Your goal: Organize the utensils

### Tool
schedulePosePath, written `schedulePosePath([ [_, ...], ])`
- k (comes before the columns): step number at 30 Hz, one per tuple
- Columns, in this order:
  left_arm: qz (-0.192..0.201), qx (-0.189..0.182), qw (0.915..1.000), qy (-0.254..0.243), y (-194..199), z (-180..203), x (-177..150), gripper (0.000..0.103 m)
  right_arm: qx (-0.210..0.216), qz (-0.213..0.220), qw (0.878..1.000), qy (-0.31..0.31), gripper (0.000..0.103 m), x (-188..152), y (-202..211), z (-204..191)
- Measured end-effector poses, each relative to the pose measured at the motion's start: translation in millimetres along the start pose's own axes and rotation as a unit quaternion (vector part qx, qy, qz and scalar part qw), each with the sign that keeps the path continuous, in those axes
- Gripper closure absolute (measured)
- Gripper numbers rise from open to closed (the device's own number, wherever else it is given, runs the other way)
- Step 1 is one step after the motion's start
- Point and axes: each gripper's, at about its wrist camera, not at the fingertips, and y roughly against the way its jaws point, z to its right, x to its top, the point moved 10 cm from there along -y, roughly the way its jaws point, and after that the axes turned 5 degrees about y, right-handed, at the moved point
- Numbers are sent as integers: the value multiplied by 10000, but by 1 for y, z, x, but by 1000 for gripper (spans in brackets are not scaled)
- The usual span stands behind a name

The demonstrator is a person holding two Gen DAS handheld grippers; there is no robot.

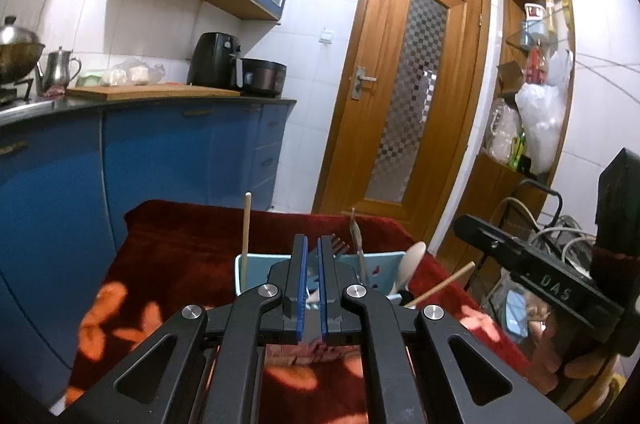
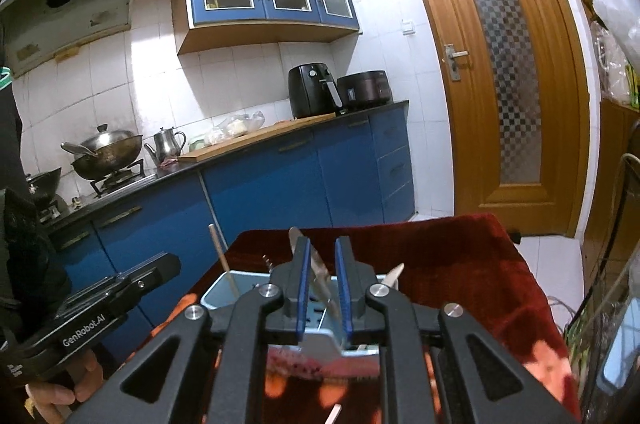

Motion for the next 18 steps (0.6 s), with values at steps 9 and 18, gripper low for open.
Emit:
schedulePosePath([
  [9, -253, 21, 9996, -111, 31, 15, -19, 99, -94, -385, 9991, -117, 88, -17, 36, -1],
  [18, -761, 18, 9971, -52, 41, 21, -53, 98, -211, -868, 9956, -290, 88, -54, 60, 4],
])
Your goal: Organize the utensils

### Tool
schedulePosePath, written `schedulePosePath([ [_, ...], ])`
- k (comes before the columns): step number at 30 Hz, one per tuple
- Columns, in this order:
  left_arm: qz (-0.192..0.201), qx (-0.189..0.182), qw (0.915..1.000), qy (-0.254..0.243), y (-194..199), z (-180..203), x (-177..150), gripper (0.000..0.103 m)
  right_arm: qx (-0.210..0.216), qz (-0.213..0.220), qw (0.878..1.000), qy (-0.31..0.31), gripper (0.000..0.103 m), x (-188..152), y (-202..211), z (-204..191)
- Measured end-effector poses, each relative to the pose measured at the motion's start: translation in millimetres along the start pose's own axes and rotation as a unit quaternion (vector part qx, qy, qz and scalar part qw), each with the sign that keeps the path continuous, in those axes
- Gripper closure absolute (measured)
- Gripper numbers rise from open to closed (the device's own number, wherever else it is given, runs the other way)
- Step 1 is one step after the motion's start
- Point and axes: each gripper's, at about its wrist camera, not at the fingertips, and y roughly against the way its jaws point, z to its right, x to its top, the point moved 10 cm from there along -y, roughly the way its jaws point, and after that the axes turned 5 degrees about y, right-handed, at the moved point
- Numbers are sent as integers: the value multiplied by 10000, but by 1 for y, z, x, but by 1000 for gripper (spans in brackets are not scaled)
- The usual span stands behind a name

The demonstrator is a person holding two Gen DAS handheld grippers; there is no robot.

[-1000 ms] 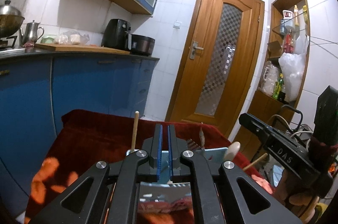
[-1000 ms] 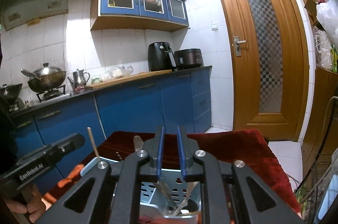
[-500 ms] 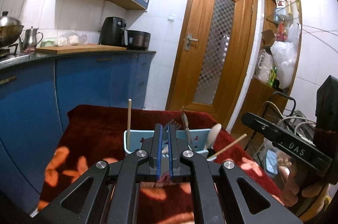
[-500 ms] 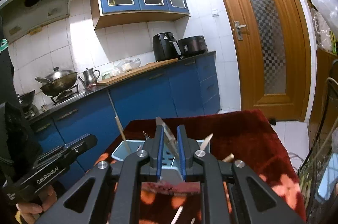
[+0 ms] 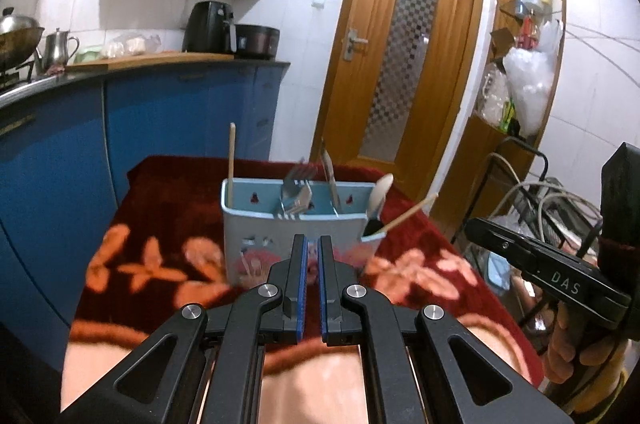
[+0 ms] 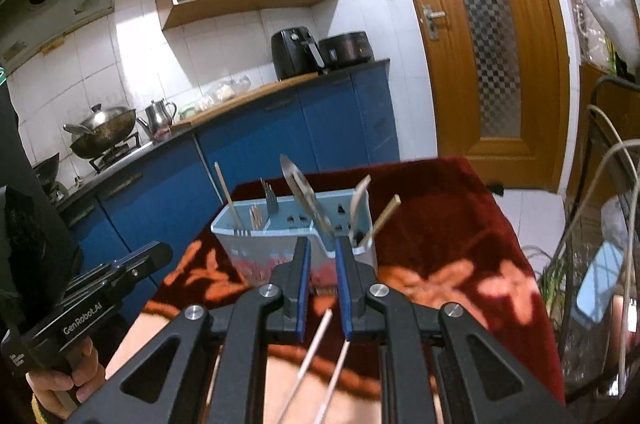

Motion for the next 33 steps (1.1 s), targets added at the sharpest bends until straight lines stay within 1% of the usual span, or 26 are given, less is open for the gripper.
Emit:
schedulePosePath([
  [3, -193, -36, 9998, -36, -2, 4, -11, 98, -18, -150, 9999, -70, 87, -15, 3, 4],
  [7, -564, -44, 9984, -93, -10, 10, -33, 98, -35, -348, 9993, -149, 87, -35, 4, 8],
  [9, -716, -68, 9974, -67, -14, 12, -42, 98, -56, -435, 9989, -187, 87, -44, 4, 10],
  [13, -1050, -94, 9944, 57, -27, 15, -60, 98, -50, -655, 9974, -297, 82, -64, 1, 14],
  [17, -1276, -97, 9918, 48, -38, 21, -73, 98, -57, -813, 9962, -312, 82, -80, -1, 19],
  [27, -1843, -160, 9826, -144, -75, 41, -95, 98, -87, -1056, 9931, -508, 79, -104, -7, 42],
  [30, -2014, -123, 9793, -122, -89, 43, -100, 95, -80, -1102, 9922, -574, 79, -109, -9, 49],
  [33, -2157, -64, 9763, -136, -101, 42, -105, 95, -99, -1144, 9914, -631, 79, -112, -12, 57],
])
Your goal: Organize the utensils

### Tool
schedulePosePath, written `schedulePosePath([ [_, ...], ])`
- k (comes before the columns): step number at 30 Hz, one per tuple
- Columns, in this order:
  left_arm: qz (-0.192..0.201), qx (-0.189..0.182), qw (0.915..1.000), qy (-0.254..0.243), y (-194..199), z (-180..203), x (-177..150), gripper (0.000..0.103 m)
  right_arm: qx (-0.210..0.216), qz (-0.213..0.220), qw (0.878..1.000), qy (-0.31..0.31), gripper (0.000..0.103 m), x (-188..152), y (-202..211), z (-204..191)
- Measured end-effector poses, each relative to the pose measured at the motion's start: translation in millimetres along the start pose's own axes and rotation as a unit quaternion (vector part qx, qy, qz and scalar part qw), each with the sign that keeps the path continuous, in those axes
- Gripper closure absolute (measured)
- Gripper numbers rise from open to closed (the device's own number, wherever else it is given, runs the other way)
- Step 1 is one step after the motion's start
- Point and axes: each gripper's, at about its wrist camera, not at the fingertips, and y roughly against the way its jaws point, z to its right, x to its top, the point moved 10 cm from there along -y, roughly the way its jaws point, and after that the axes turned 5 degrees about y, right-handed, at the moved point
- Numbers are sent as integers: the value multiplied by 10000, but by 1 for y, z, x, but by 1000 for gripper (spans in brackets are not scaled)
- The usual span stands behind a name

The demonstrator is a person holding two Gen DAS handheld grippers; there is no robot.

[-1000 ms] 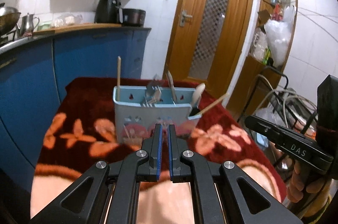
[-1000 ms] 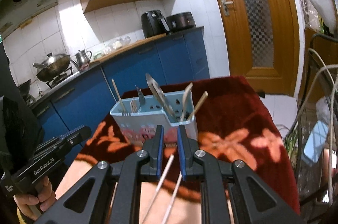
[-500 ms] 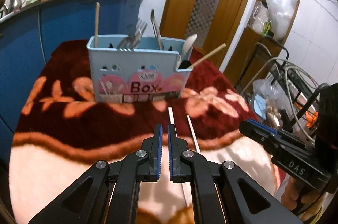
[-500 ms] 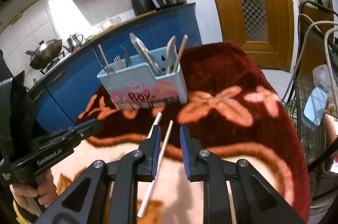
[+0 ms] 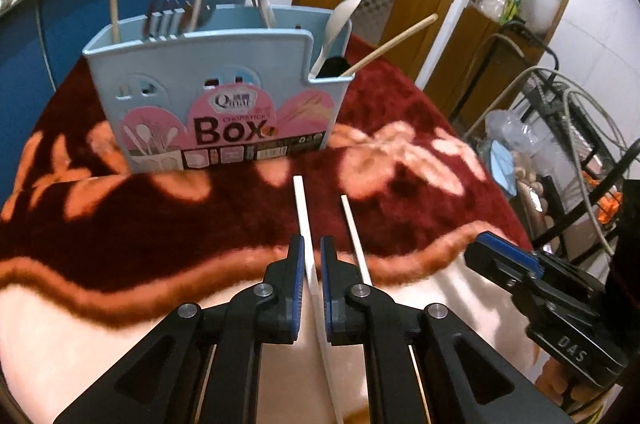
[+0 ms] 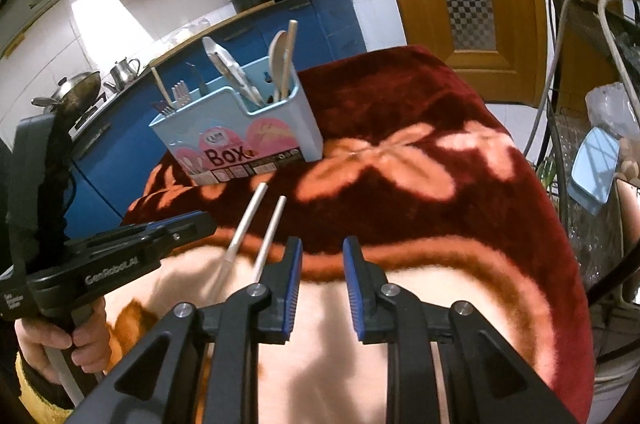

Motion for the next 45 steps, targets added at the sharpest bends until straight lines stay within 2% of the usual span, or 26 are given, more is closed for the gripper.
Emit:
schedulePosePath([
  [10, -395, 100, 9990, -204, -27, 5, 6, 95, -4, -48, 9999, -161, 79, -1, -6, 18],
  [16, -651, 130, 9977, -164, -39, 2, 10, 95, 7, -92, 9998, -193, 79, -3, -10, 22],
  [20, -801, -14, 9967, -98, -45, 3, 11, 95, 6, -112, 9997, -215, 79, -3, -12, 24],
  [28, -924, -29, 9956, -148, -51, 4, 10, 95, 18, -186, 9997, -174, 79, -4, -15, 22],
  [37, -723, -328, 9966, 207, -42, -5, 10, 96, 23, -200, 9998, -40, 79, -2, -14, 9],
  [45, -21, -408, 9987, 319, -4, -16, 18, 97, 96, -247, 9996, 55, 79, 1, -14, -3],
])
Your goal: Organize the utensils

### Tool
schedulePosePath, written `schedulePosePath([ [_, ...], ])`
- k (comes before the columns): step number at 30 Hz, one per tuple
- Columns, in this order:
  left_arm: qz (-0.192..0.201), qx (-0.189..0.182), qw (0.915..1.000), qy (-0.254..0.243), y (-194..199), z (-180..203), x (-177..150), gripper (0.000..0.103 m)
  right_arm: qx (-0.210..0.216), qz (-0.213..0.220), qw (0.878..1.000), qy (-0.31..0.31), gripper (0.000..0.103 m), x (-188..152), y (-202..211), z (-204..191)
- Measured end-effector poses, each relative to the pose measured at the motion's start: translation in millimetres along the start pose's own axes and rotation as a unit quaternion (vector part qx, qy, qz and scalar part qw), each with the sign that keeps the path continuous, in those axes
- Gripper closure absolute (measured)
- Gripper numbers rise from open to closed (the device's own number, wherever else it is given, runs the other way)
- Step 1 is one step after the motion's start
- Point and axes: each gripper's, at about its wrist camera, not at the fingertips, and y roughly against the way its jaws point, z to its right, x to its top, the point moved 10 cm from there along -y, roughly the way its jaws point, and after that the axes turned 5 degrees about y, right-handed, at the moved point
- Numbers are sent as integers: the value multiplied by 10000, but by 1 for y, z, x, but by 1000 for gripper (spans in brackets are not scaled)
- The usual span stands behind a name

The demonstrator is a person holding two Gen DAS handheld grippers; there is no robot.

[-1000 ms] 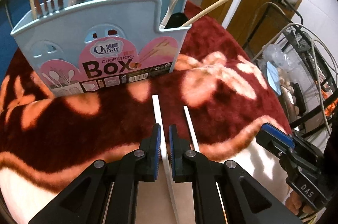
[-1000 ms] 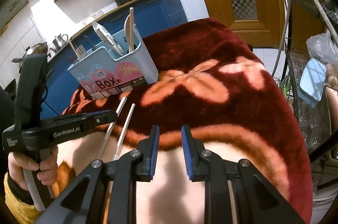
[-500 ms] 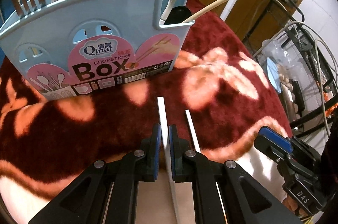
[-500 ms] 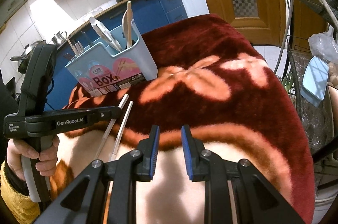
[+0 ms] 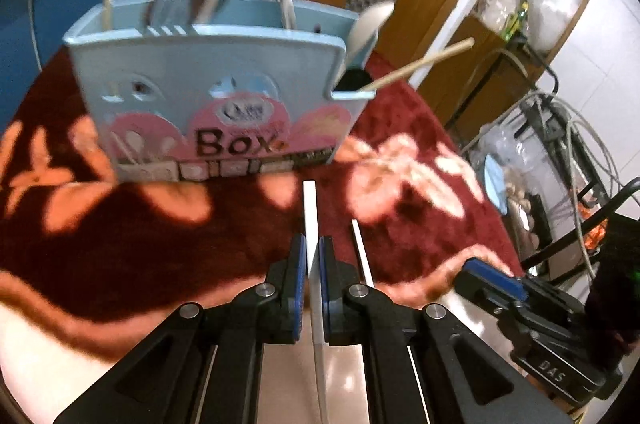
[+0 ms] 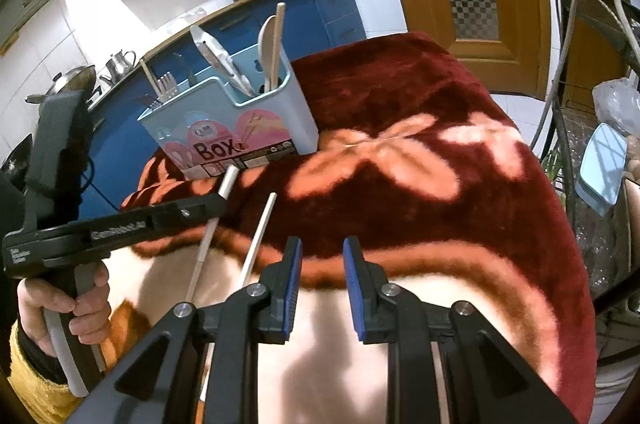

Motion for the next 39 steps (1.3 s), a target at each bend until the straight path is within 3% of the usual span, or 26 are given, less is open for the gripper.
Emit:
schedulePosePath([
  [5, 640, 212, 9975, -226, 31, -4, 12, 97, 97, -133, 9997, 156, 79, 3, -7, -16],
  [12, 1120, 258, 9931, -218, 63, -16, 25, 97, 200, -371, 9984, 368, 79, 8, -23, -37],
  [27, 1765, 675, 9819, -143, 95, -54, 32, 97, -187, -1124, 9901, 824, 79, 6, -64, -48],
  [39, 2078, 634, 9761, -70, 113, -64, 40, 97, -260, -1543, 9830, 965, 80, 17, -82, -44],
])
